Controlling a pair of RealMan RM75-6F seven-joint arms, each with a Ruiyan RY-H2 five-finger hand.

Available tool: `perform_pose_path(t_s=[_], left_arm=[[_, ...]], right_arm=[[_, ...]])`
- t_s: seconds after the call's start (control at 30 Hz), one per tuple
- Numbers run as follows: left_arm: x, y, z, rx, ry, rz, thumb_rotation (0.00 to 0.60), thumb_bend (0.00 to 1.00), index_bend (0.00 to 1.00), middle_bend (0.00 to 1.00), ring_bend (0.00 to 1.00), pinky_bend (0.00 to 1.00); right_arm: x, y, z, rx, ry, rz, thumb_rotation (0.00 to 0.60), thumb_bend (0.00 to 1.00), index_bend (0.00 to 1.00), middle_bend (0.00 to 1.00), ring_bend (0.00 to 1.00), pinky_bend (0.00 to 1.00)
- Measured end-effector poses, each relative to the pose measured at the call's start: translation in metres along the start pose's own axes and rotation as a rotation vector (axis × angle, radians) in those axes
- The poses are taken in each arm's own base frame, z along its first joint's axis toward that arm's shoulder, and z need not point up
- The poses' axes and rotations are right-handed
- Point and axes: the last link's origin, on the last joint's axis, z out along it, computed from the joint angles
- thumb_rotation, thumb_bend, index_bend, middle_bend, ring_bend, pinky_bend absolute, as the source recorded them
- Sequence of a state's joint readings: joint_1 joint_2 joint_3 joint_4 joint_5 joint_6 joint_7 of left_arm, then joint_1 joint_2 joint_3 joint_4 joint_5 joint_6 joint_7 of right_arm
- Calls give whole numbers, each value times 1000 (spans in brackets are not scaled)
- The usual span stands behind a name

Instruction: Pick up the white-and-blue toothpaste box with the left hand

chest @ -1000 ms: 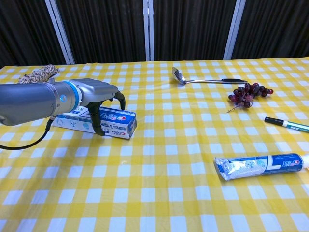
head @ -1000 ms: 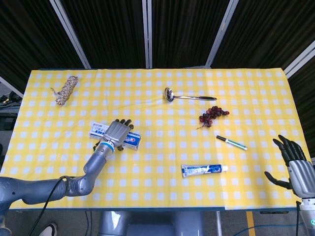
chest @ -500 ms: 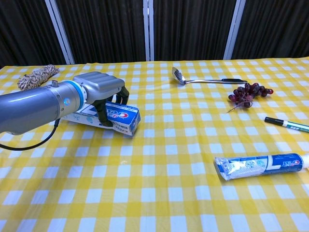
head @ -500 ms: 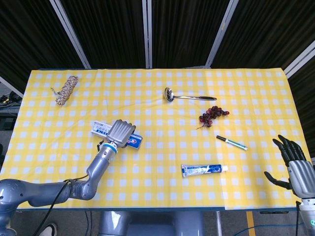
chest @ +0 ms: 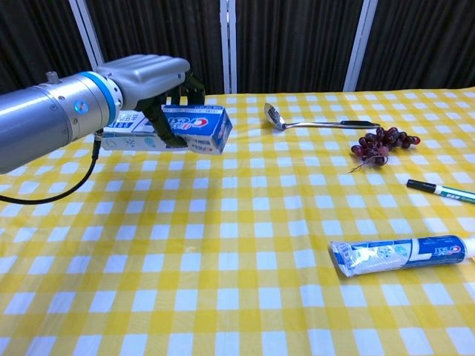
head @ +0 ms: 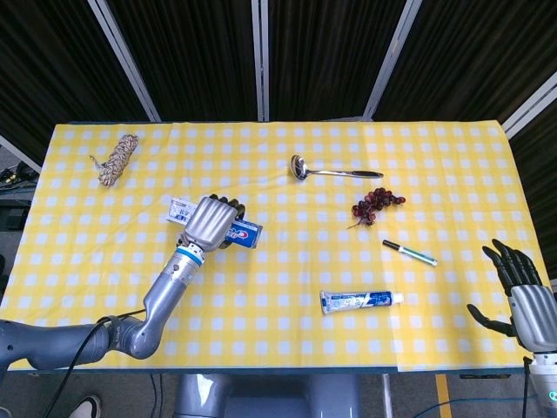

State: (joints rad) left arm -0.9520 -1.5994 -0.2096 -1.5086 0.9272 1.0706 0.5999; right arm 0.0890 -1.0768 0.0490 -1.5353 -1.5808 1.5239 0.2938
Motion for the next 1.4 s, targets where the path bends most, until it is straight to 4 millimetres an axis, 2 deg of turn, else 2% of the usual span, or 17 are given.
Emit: perform_pose_path(t_s=[0.27, 0.73, 1.0, 1.4], left_arm=[[36, 5, 0, -7, 147, -189, 600, 367, 511, 325, 367, 359], [66, 32, -3, -43, 307, -576, 600, 365, 492, 315, 354, 351], [78, 37, -9, -85, 381, -644, 600, 365, 492, 315, 354, 351], [126, 36, -27, -152, 484, -689, 600, 365, 495, 315, 355, 351]], right_arm=[[-1, -1, 0, 2, 2, -14, 600, 117, 101, 0, 0, 0], [-1, -2, 0, 7, 10, -12, 600, 117, 101, 0, 0, 0], [-2, -2, 0, 8, 10, -12, 600, 117, 101, 0, 0, 0], [-2, -4, -1, 11, 9, -17, 600, 117, 100, 0, 0, 0]])
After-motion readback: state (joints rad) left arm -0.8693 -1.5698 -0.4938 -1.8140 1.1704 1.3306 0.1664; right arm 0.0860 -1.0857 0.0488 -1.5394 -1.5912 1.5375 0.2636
